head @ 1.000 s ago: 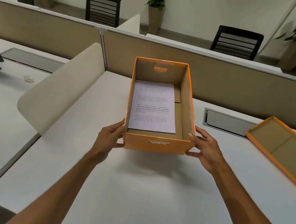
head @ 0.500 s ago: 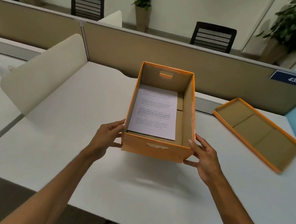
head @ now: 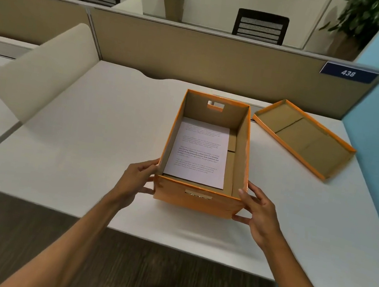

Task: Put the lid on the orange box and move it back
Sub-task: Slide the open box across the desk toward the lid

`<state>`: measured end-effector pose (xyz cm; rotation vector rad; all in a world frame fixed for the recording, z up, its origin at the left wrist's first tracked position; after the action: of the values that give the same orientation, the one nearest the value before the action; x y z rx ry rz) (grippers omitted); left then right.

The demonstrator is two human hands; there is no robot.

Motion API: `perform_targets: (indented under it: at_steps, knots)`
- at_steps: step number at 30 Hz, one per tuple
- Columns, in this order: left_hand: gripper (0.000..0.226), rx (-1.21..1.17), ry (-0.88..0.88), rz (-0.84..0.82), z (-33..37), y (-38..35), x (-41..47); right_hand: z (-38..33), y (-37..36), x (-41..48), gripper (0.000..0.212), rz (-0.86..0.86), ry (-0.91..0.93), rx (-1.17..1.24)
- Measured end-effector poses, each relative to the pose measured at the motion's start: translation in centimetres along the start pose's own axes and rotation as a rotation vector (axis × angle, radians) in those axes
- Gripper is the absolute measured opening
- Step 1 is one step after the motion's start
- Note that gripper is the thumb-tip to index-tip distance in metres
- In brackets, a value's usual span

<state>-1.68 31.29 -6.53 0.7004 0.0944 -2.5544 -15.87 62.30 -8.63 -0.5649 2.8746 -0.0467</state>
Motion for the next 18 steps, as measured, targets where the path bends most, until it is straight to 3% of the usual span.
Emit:
perform_targets:
  at_steps: [10, 18]
  knots:
    - [0.039, 0.030, 0.051, 0.002, -2.9, 0.7, -1.6, 2.5, -0.5, -3.3, 0.040, 0.040, -0.046, 0.005]
    - [0.043, 0.022, 0.052, -0.012, -3.4, 1.1, -2.9, 2.5, -1.7, -4.5, 0.052, 0.078, -0.028, -0.063]
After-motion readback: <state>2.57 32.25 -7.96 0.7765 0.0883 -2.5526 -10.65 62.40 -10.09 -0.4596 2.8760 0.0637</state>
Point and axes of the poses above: each hand's wrist, its own x-axis towards the middle knuckle, its own y-axis out of the back of the hand, z = x × y, the point moved 10 cm from there along x, towards the middle knuckle, and after that the axes turned 10 degrees about y, right-handed, at the moved point
